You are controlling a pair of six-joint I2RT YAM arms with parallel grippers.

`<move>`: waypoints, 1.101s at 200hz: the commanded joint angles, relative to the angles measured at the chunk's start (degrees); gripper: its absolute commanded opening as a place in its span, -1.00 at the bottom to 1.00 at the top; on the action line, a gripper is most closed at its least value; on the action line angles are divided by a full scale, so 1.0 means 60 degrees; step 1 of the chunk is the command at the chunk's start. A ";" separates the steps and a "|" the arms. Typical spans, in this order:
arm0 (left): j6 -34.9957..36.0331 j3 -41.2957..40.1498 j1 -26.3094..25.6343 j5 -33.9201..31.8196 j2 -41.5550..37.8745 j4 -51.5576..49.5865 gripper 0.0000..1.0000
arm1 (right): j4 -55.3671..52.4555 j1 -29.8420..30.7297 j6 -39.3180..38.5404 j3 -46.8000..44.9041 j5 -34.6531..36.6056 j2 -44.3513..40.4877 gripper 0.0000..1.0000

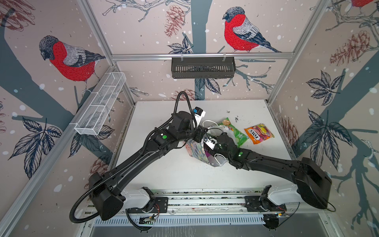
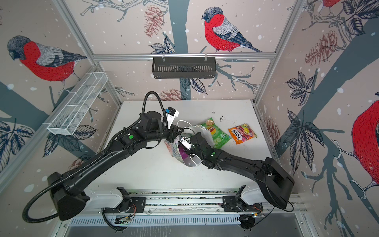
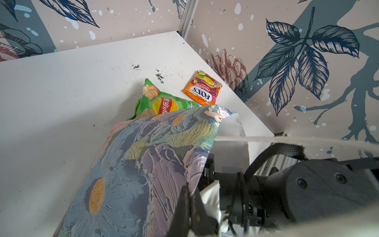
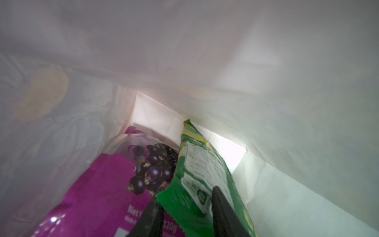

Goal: Take the snacks out of the paper bag
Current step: Pick up the snack from the paper bag.

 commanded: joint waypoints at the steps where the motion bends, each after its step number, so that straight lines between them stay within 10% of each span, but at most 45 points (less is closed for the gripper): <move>1: 0.0092 0.0089 0.0029 0.0388 0.0023 0.0077 -1.00 | 0.0611 0.0022 -0.0140 0.0181 0.0142 0.0180 -0.28; 54: 0.0139 0.0155 0.0056 0.0322 0.0014 -0.0046 -1.00 | 0.0373 0.0017 -0.0054 0.0189 -0.0100 0.0180 -0.93; 220: 0.0142 0.0186 0.0121 -0.0451 0.0111 -0.0478 -1.00 | -0.0481 -0.0136 0.0235 0.0621 -0.1155 -0.0864 -1.00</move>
